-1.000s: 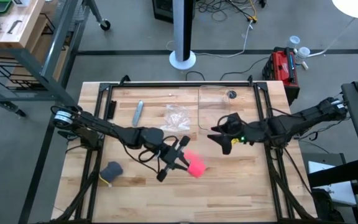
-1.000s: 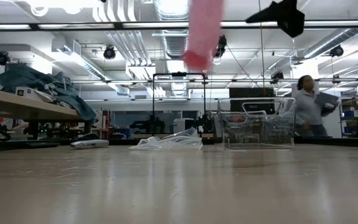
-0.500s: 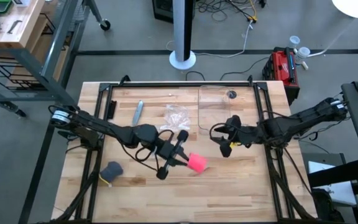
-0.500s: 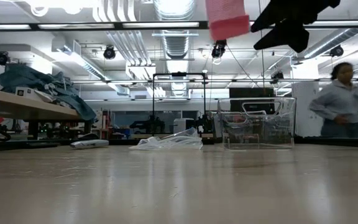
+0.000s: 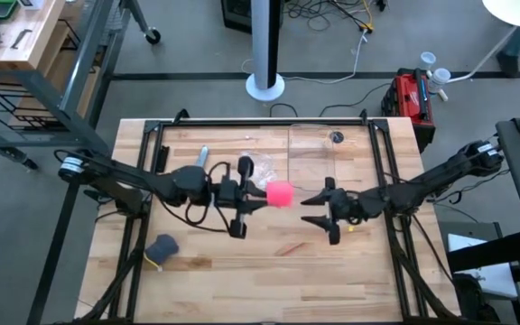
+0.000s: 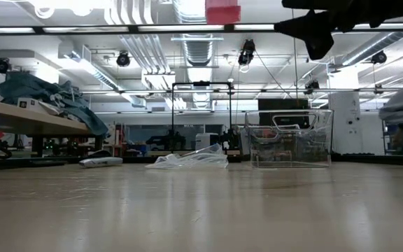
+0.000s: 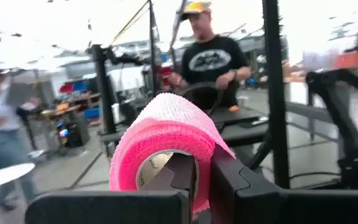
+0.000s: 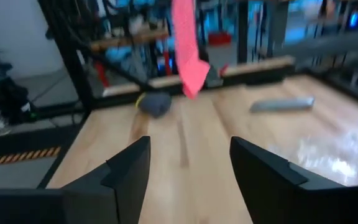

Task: Roll bandage
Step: Roll the pink bandage

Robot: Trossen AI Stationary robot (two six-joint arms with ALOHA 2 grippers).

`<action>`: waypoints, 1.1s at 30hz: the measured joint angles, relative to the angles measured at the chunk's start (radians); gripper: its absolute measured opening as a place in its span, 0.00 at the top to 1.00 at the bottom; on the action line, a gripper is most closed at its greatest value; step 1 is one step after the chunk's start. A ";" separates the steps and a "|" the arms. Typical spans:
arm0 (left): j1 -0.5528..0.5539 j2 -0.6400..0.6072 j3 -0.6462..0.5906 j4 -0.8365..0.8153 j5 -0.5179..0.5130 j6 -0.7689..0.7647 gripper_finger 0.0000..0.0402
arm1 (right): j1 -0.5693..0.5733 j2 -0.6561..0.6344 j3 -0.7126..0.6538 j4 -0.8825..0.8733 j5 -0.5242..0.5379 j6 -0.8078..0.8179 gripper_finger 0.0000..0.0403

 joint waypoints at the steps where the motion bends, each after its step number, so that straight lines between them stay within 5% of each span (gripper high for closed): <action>1: 0.001 -0.002 0.000 -0.012 0.000 -0.001 0.97 | 0.000 0.002 -0.010 0.029 0.021 -0.011 0.48; 6: 0.006 0.004 0.000 -0.082 -0.002 -0.002 0.97 | 0.000 0.003 -0.022 0.003 0.090 -0.029 0.50; 24: 0.050 0.101 -0.001 -0.077 0.002 -0.048 0.97 | 0.003 0.003 -0.021 0.002 0.081 -0.055 0.51; 33: 0.070 0.101 -0.001 -0.066 0.001 -0.222 0.97 | 0.002 0.003 -0.021 0.002 0.081 -0.070 0.51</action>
